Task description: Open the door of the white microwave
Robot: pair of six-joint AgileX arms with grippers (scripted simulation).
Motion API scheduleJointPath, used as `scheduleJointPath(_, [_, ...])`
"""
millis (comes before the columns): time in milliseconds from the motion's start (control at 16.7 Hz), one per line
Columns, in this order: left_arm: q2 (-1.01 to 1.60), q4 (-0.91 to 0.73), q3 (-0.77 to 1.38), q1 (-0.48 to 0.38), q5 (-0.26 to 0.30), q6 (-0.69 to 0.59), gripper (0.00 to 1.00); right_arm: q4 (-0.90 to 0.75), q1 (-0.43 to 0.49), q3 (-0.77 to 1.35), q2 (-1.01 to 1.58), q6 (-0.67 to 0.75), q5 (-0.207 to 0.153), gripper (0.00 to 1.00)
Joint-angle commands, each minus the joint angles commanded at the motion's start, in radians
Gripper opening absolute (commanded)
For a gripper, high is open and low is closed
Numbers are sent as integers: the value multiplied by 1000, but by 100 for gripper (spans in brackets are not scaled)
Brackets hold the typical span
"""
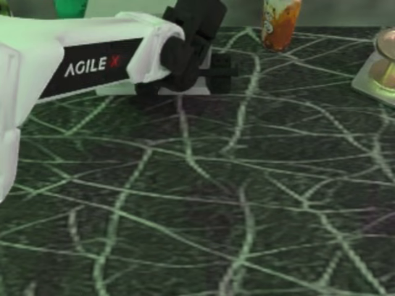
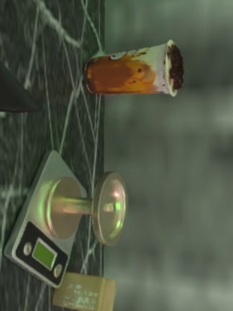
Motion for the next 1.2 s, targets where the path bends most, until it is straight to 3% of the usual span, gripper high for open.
scheduleJointPath(360, [0, 0, 0, 0, 0, 0, 2, 0, 0, 0, 0, 0, 0, 100])
scheduleJointPath(840, [0, 0, 0, 0, 0, 0, 0, 0, 0, 0, 0, 0, 0, 100])
scheduleJointPath(900, [-27, -8, -52, -36, 16, -3, 0, 0, 0, 0, 0, 0, 0, 100])
scheduleJointPath(1200, [-72, 27, -110, -32, -9, -20, 0, 0, 0, 0, 0, 0, 0, 100])
